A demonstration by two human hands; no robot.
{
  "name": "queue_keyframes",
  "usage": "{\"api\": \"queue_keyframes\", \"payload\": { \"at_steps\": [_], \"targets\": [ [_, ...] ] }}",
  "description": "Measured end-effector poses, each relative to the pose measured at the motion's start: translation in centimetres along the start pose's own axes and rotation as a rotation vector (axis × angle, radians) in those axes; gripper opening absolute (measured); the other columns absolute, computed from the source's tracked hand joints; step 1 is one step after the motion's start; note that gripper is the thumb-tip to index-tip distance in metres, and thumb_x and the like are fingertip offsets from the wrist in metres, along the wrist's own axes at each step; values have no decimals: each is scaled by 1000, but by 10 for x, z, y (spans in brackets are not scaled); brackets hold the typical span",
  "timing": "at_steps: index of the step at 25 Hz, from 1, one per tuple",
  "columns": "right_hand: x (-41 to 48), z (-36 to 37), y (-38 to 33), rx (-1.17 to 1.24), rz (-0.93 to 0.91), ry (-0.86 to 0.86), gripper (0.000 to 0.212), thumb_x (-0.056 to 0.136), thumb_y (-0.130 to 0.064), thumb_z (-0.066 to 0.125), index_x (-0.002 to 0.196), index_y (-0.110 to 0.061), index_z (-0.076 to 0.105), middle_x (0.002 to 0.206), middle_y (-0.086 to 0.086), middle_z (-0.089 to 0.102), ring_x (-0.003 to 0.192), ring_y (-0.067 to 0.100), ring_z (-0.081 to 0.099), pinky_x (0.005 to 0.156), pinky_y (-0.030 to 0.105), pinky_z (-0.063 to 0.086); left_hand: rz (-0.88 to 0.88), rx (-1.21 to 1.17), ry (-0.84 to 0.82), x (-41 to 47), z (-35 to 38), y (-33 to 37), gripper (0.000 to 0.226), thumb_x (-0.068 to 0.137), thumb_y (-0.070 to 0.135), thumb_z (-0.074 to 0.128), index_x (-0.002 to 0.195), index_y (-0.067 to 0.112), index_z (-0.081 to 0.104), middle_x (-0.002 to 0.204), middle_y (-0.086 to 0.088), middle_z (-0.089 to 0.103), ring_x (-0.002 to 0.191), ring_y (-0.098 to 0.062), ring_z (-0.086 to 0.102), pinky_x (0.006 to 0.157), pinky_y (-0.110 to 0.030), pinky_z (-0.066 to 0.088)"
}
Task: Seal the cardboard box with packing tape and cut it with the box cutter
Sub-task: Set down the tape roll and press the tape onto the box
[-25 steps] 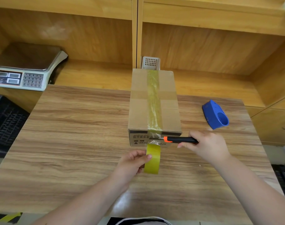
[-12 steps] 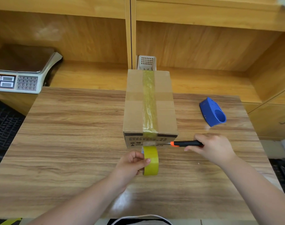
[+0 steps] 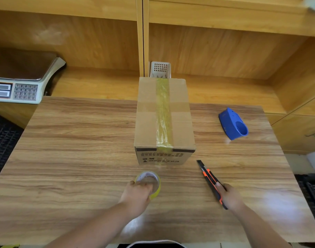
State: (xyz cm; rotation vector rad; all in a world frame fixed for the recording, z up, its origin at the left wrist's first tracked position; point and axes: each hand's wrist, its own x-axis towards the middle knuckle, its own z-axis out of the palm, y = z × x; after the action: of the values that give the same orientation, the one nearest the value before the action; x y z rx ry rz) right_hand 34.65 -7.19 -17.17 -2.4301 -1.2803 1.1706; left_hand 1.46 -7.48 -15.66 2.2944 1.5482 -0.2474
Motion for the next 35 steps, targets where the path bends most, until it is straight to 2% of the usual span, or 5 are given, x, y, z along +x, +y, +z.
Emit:
{"api": "queue_keyframes", "payload": {
  "at_steps": [4, 8, 13, 19, 35],
  "targets": [
    [0, 29, 1, -440, -31, -66, 47, 97, -48, 25, 77, -21, 59, 75, 2, 63, 79, 26, 64, 66, 31, 45, 129, 2, -58, -6, 27, -10, 25, 59, 34, 75, 77, 27, 57, 72, 6, 69, 72, -16, 68, 60, -28, 52],
    [3, 18, -22, -709, -35, -148, 49, 94, -55, 22, 80, -21, 55, 84, 0, 63, 85, 24, 64, 69, 32, 45, -24, -562, 229, -11, 3, -25, 17, 87, 35, 59, 104, 32, 60, 104, 8, 65, 96, -7, 59, 81, -19, 42],
    [-26, -46, -126, -182, -670, 323, 36, 89, -33, 57, 121, -17, 50, 115, 2, 57, 113, 24, 50, 90, 34, 40, -215, -709, 784, 2, -96, -51, 34, 96, 29, 41, 128, 17, 47, 127, -7, 54, 123, -22, 45, 107, -37, 33],
    [-42, -17, -206, -529, -1100, 133, 63, 87, -51, 50, 140, -18, 40, 152, 2, 36, 143, 20, 26, 117, 41, 20, 142, -44, 384, 45, -142, -9, 57, 97, 47, 16, 149, 24, 23, 160, 4, 17, 148, -14, 4, 120, -38, -3],
    [-23, 1, -194, -474, -1232, 210, 66, 77, -30, 74, 130, 0, 51, 137, 20, 53, 132, 37, 44, 112, 51, 29, 176, 68, 330, 57, -125, -17, 74, 89, 59, 32, 151, 21, 15, 161, -1, 12, 148, -16, 7, 121, -38, -1]
  ]
}}
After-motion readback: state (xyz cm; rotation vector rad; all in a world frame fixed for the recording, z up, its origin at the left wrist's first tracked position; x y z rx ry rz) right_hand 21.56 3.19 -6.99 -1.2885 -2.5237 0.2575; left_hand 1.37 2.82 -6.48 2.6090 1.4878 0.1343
